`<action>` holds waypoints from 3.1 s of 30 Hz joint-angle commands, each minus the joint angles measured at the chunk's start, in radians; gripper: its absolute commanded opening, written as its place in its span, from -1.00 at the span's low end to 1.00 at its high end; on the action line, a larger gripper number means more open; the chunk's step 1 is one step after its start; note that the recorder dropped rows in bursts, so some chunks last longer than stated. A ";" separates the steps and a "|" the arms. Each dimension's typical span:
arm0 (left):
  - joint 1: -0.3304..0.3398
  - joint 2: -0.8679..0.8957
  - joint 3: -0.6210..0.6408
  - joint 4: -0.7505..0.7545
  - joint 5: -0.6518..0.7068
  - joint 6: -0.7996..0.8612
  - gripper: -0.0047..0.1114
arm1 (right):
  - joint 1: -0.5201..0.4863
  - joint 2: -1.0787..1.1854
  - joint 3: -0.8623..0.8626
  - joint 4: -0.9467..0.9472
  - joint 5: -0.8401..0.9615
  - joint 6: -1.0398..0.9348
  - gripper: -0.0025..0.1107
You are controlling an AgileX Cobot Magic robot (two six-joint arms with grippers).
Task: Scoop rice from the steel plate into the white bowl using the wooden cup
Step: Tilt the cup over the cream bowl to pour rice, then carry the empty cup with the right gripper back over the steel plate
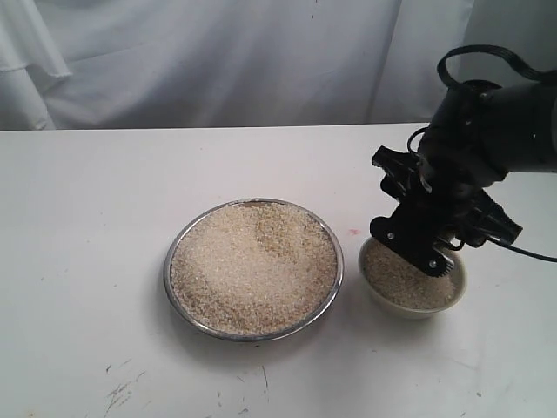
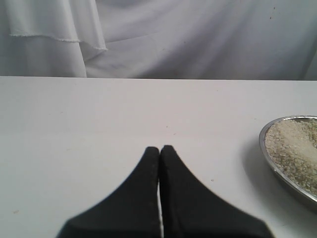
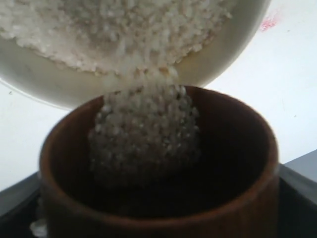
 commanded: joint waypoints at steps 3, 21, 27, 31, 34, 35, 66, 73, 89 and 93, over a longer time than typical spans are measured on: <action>-0.002 -0.005 0.005 -0.001 -0.006 -0.003 -0.92 | 0.027 -0.023 0.037 -0.138 0.000 0.118 -0.96; -0.002 -0.005 0.005 -0.001 -0.006 -0.003 -0.92 | 0.126 -0.025 0.042 -0.345 0.141 0.247 -0.96; -0.002 -0.005 0.005 -0.001 -0.006 -0.003 -0.92 | 0.159 -0.041 0.098 -0.509 0.164 0.361 -0.96; -0.002 -0.005 0.005 -0.001 -0.006 -0.003 -0.92 | 0.166 -0.061 0.134 -0.578 0.159 0.413 -0.96; -0.002 -0.005 0.005 -0.001 -0.006 -0.003 -0.92 | 0.166 -0.070 0.134 -0.549 0.139 0.432 -0.96; -0.002 -0.005 0.005 -0.001 -0.006 -0.003 -0.92 | 0.158 -0.076 0.132 -0.502 0.087 0.478 -0.96; -0.002 -0.005 0.005 -0.001 -0.006 -0.003 -0.92 | 0.126 0.290 -0.290 0.481 -0.514 -0.239 -0.96; -0.002 -0.005 0.005 -0.001 -0.006 -0.003 -0.92 | 0.126 0.326 -0.290 0.413 -0.727 -0.254 -0.96; -0.002 -0.005 0.005 -0.001 -0.006 -0.003 -0.92 | 0.150 0.422 -0.290 0.284 -1.046 -0.272 -0.96; -0.002 -0.005 0.005 -0.001 -0.006 -0.003 -0.92 | 0.164 0.438 -0.290 0.278 -1.073 -0.272 -0.96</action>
